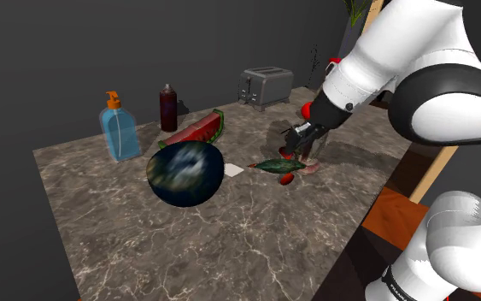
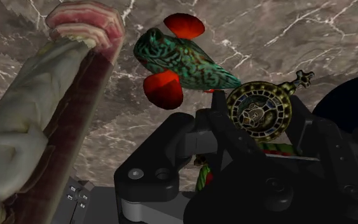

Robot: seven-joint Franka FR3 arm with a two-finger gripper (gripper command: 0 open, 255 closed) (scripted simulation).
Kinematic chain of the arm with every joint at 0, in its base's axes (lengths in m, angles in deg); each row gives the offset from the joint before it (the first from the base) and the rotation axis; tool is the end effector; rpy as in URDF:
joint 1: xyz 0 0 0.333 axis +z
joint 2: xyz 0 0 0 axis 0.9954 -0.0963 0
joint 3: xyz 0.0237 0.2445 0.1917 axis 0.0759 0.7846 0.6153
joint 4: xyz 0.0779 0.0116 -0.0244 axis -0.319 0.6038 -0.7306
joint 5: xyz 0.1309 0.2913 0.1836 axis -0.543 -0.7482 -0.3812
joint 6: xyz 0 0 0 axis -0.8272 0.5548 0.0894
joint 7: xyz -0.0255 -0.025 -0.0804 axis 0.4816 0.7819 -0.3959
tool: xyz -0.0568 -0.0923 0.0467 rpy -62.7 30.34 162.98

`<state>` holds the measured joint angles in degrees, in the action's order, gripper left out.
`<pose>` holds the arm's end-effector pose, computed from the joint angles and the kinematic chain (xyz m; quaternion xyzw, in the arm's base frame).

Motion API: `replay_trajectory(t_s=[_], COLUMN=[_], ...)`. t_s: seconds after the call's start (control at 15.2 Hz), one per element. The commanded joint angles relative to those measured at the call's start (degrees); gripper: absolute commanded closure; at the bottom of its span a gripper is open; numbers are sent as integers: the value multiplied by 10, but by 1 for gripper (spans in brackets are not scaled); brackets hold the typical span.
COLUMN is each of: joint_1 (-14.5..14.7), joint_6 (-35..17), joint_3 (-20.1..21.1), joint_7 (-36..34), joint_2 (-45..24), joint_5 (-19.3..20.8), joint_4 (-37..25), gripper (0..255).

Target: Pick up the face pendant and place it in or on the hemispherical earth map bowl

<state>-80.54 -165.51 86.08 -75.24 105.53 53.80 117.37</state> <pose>0.2724 0.1367 0.5559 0.9721 -0.0627 0.2255 0.0161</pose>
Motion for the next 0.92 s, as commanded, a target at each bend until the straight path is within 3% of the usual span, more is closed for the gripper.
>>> replay_trajectory(t_s=[0.0, 0.33, 0.86], joint_1=[-2, -5, -49], joint_6=[14, 43, -10], joint_3=[-2, -8, 92], joint_7=[2, 5, -74], joint_2=[-3, -9, -180], joint_5=[2, 6, 20], joint_4=[-17, -52, -173], gripper=[255, 255, 255])
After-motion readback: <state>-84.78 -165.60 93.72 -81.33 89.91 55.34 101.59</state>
